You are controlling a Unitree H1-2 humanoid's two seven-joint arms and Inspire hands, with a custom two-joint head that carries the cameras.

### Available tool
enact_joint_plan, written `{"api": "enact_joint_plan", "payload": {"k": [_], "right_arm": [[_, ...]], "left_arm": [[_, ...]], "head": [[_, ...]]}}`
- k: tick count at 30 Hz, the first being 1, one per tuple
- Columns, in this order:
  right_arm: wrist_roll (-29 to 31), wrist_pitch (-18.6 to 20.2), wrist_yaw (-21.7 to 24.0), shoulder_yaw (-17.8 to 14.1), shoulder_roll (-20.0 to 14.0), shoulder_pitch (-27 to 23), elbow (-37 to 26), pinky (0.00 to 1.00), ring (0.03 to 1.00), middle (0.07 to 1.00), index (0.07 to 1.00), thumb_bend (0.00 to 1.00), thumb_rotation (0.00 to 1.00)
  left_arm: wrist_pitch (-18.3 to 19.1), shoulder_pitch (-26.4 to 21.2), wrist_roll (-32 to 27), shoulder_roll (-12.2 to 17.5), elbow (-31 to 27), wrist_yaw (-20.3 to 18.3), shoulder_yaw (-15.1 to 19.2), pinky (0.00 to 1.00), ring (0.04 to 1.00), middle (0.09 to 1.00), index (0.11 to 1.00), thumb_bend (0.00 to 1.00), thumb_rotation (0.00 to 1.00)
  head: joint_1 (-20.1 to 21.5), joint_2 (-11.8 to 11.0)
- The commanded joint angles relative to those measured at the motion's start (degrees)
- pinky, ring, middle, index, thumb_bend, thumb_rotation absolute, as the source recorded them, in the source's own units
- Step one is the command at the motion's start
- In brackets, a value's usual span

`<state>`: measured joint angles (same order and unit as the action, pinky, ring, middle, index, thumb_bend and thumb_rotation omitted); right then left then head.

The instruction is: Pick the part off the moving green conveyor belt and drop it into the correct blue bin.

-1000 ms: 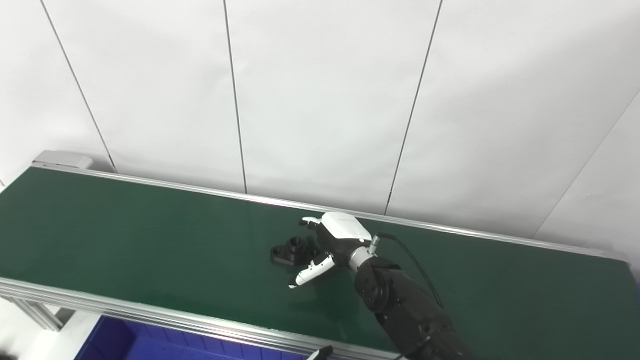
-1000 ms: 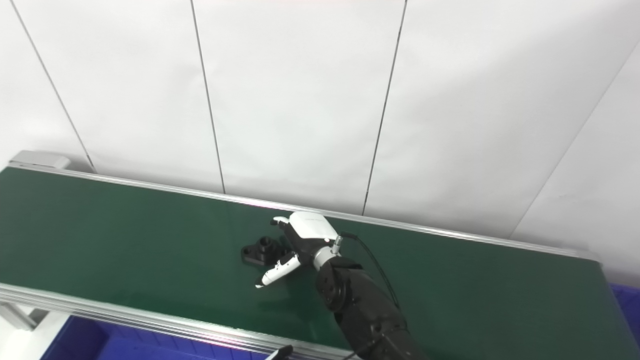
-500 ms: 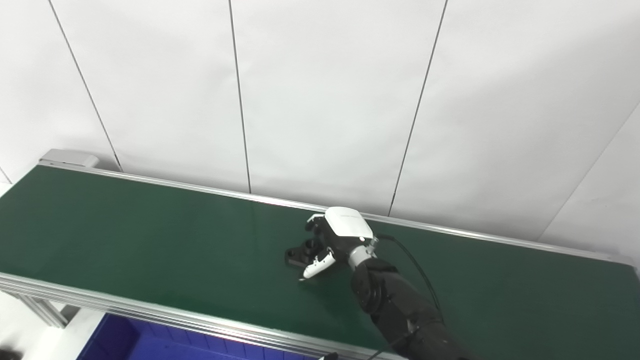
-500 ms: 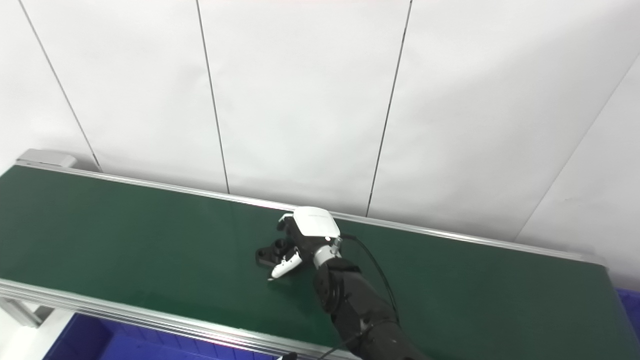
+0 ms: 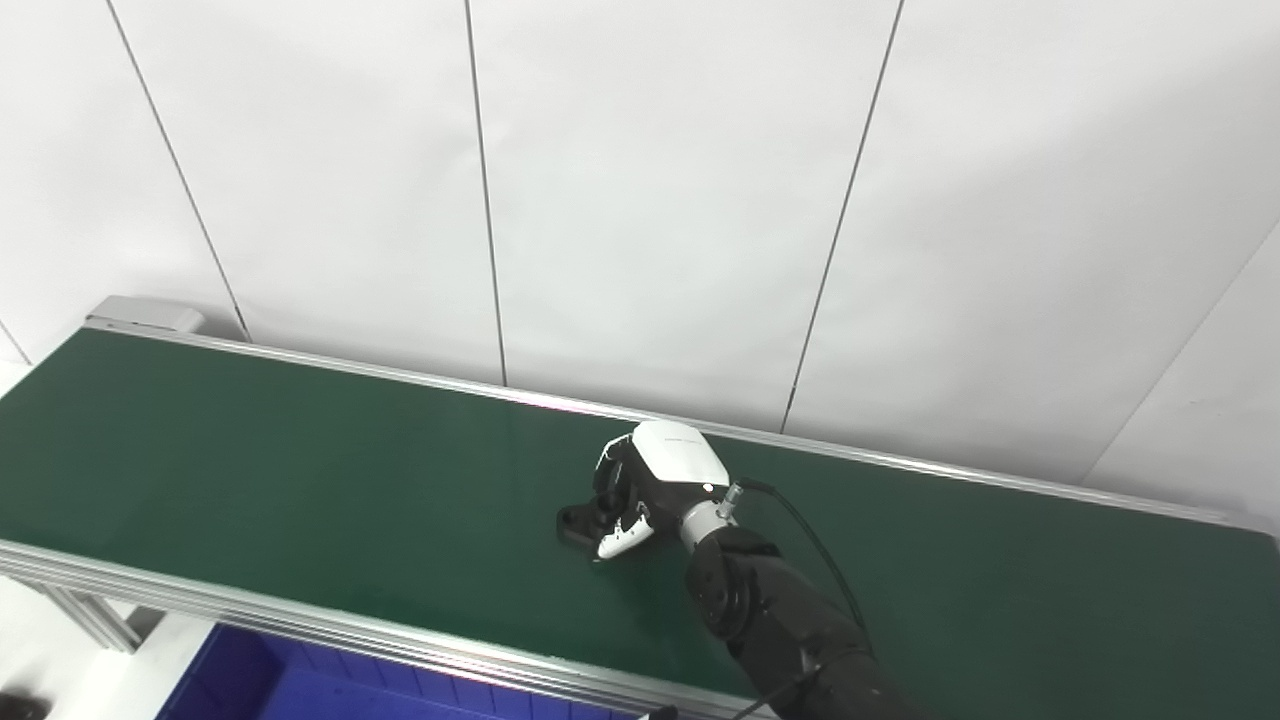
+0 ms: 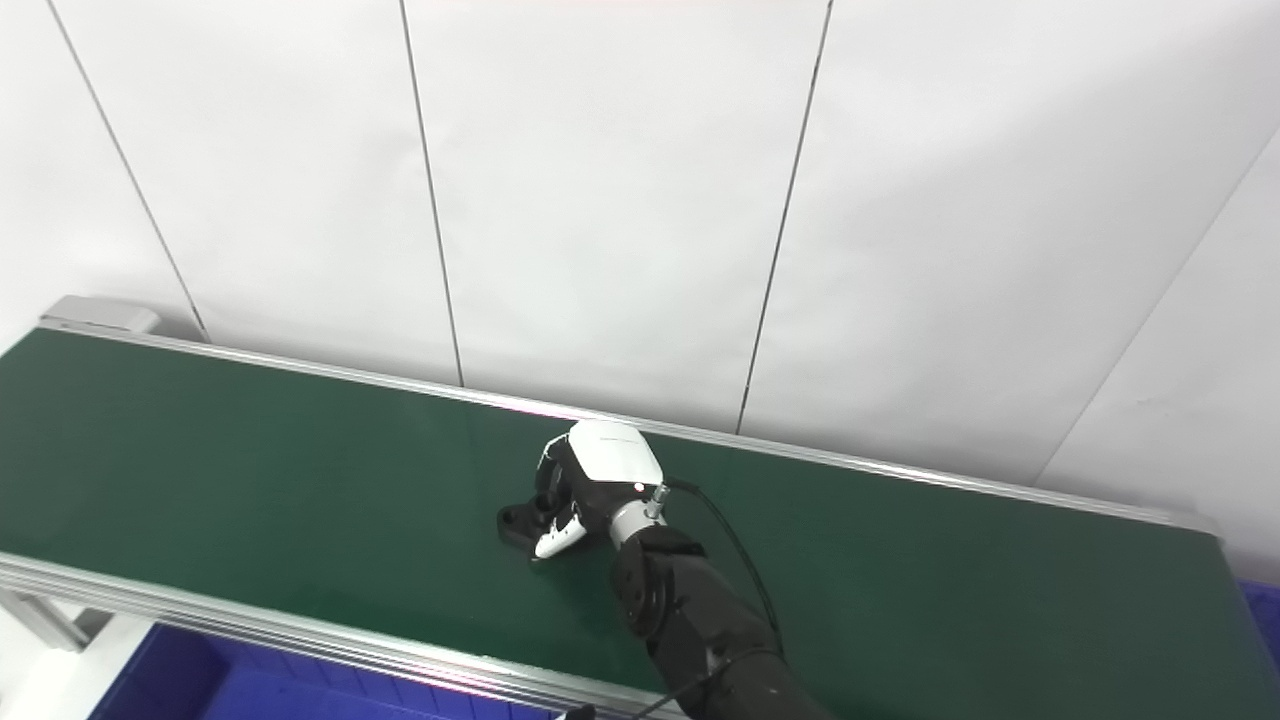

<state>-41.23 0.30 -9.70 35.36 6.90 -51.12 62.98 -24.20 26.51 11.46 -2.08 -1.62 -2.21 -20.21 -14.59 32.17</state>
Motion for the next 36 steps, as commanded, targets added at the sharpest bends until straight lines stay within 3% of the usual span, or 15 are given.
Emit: {"api": "enact_joint_plan", "payload": {"k": [1, 7, 16, 21, 26, 29, 34, 36], "right_arm": [[-0.73, 1.91, 1.63, 0.69, -0.03, -0.50, -1.10, 0.26, 0.374, 0.481, 0.535, 0.51, 0.00], [-0.72, 4.16, 3.62, -0.01, -2.13, 1.63, -9.57, 0.29, 0.378, 0.489, 0.536, 0.51, 0.00], [-2.79, 8.74, 7.38, -3.82, -9.12, 8.28, -38.75, 0.27, 0.362, 0.468, 0.558, 0.51, 0.00], [-4.31, 12.87, 12.74, -5.91, -12.25, 9.91, -49.25, 0.28, 0.366, 0.467, 0.555, 0.51, 0.00], [-4.82, 14.37, 15.13, -9.13, -15.14, 12.74, -57.43, 0.28, 0.365, 0.468, 0.556, 0.51, 0.00], [-5.42, 15.08, 16.86, -10.84, -16.89, 14.79, -61.93, 0.23, 0.398, 0.506, 0.495, 0.52, 0.00], [-6.88, 16.92, 20.04, -12.92, -19.30, 19.55, -69.39, 0.21, 0.407, 0.506, 0.485, 0.52, 0.00], [-8.07, 18.30, 21.97, -13.02, -19.67, 21.01, -72.59, 0.22, 0.408, 0.506, 0.485, 0.52, 0.00]], "left_arm": [[-1.34, 0.93, -0.74, -5.37, -2.00, -0.39, -5.40, 0.86, 0.951, 0.970, 0.926, 0.82, 0.71], [-1.80, 0.92, -0.62, -5.04, -2.19, -0.31, -5.22, 0.85, 0.948, 0.979, 0.928, 0.82, 0.72], [-0.48, 0.25, -2.63, -4.05, -3.33, -0.39, -3.49, 0.82, 0.933, 0.967, 0.927, 0.87, 0.73], [0.36, -0.12, -4.80, -2.76, -4.29, -1.04, -2.64, 0.86, 0.943, 0.967, 0.940, 0.90, 0.72], [1.32, -0.11, -6.50, -1.57, -4.99, -1.59, -1.65, 0.88, 0.951, 0.967, 0.958, 0.93, 0.73], [1.88, 0.13, -7.17, -0.87, -5.86, -1.83, -1.21, 0.88, 0.956, 0.969, 0.962, 0.92, 0.73], [4.04, 0.73, -9.76, 0.61, -8.51, -2.53, -0.46, 0.93, 0.977, 0.984, 0.982, 0.94, 0.75], [5.07, 0.92, -11.16, 1.66, -10.40, -3.02, 0.06, 0.94, 0.981, 0.988, 0.991, 0.93, 0.76]], "head": [[0.05, 0.01], [1.49, 0.45], [5.32, 1.39], [7.55, 2.24], [10.23, 3.33], [12.64, 4.52], [17.35, 6.86], [21.95, 9.80]]}}
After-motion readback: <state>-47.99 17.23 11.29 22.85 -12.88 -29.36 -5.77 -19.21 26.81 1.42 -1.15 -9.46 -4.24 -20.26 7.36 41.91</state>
